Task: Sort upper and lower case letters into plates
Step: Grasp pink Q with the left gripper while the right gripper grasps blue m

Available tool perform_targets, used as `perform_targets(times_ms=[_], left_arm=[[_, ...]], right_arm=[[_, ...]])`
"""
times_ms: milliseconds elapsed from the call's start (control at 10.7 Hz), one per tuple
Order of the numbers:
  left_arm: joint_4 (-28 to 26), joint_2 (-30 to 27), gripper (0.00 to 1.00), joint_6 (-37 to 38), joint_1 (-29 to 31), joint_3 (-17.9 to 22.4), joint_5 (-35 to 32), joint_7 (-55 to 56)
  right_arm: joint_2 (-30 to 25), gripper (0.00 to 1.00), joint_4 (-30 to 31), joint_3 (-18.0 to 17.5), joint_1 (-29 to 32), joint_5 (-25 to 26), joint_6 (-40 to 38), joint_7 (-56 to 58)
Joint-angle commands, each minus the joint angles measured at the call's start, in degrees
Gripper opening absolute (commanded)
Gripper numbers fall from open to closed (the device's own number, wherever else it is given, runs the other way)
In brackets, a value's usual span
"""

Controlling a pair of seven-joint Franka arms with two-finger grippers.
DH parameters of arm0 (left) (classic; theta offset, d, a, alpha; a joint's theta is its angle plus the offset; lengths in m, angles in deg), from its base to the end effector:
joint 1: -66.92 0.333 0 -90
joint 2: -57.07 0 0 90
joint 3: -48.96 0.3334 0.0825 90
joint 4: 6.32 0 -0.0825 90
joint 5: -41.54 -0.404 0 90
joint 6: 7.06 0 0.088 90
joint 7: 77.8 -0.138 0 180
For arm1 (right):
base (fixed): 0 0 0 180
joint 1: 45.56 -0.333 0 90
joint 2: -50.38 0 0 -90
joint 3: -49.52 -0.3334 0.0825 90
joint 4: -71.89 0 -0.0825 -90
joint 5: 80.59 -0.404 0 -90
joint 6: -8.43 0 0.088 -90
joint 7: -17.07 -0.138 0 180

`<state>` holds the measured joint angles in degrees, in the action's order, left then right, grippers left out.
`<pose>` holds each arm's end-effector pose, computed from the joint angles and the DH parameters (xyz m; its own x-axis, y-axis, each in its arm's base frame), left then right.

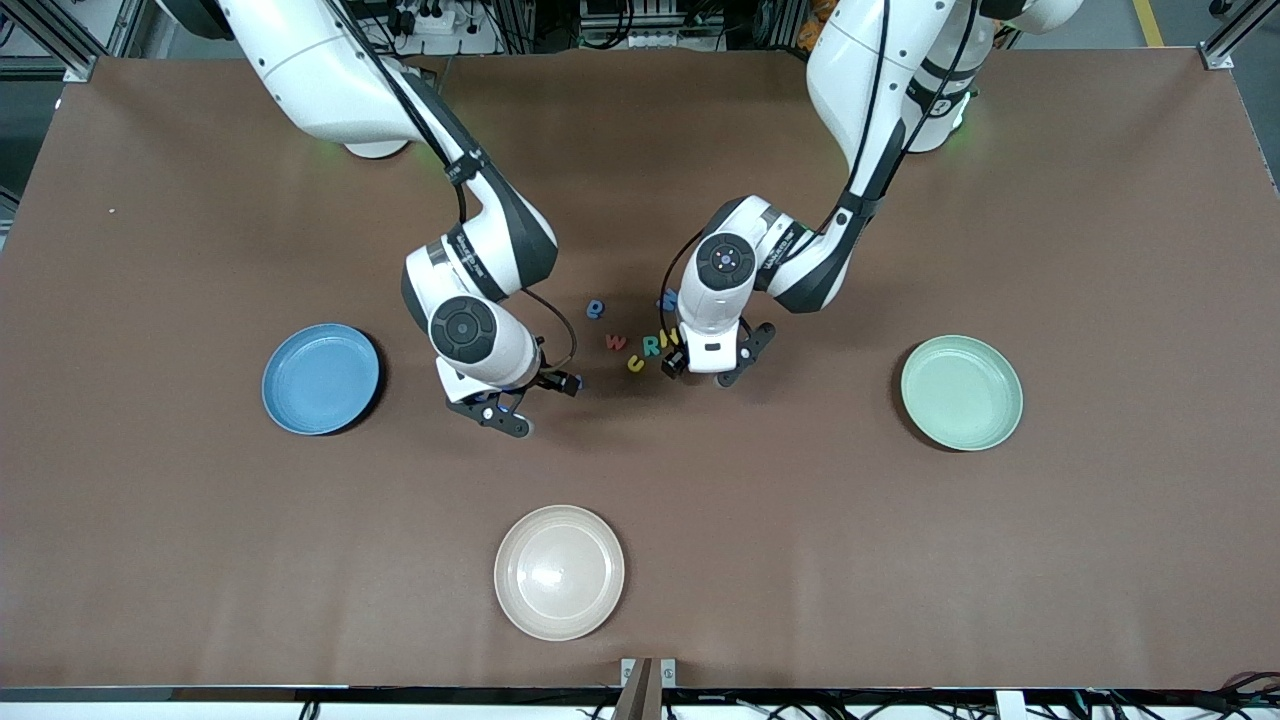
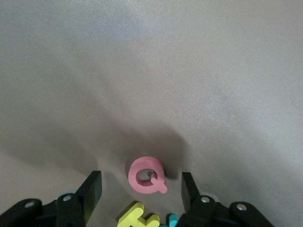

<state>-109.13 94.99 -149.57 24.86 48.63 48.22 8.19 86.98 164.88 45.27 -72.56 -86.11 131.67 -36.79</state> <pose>0.5026 -0.4608 0.1496 0.6563 0.7508 -0.0750 0.7541 -0.6559 0.0327 0.5990 0.3653 0.2123 0.8816 -0.4433 -0.1623 -0.4459 -0.8948 0.0220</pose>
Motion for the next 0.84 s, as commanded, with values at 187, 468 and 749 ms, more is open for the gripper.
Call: perform_targets(times_ms=[187, 468, 749], left_arm=[[-0.11, 1.18, 0.71, -1.37, -0.83, 0.51, -3.16, 1.73], [0.15, 1.36, 0.64, -1.37, -0.83, 0.51, -3.25, 1.73], [0.77, 2.06, 0.3, -1.37, -1.18, 0.51, -3.25, 1.73]], right_arm=[[2.06, 1.0, -2.82, -0.23, 0.37, -5.47, 2.18, -20.1], [5.05, 1.0, -4.13, -0.14, 0.99, -7.05, 5.61, -35.48], [5.49, 1.0, -4.14, -0.23, 1.08, -8.36, 5.53, -37.73]])
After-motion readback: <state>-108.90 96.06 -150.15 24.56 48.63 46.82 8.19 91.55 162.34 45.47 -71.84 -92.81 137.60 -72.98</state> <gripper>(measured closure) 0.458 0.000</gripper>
